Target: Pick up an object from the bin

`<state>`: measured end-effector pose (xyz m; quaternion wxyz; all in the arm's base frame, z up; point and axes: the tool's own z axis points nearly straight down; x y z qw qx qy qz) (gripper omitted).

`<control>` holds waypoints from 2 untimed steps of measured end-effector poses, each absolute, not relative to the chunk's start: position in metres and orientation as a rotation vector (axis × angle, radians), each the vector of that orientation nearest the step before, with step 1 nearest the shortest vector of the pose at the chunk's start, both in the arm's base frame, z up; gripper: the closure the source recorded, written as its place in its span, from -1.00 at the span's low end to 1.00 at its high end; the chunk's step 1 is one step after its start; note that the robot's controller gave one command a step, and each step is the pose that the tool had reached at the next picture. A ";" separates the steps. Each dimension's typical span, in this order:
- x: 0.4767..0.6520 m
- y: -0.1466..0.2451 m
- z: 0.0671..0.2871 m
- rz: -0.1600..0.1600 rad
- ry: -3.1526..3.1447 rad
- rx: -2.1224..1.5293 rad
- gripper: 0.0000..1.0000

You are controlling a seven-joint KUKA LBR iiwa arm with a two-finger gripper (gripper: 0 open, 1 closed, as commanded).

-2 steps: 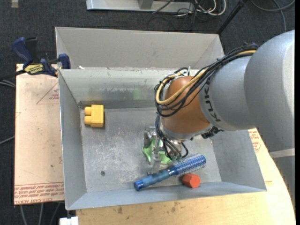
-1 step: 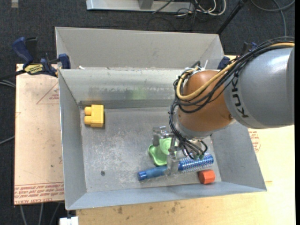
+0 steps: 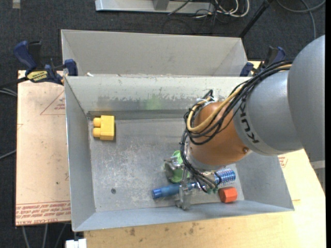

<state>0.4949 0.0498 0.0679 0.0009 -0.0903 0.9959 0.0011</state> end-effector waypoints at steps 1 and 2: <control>0.495 0.050 0.070 0.004 3.128 -0.283 1.00; 0.484 0.106 0.260 0.005 3.123 -0.234 1.00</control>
Offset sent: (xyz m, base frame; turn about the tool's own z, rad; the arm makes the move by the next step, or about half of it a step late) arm 0.0000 0.0000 0.0000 0.0000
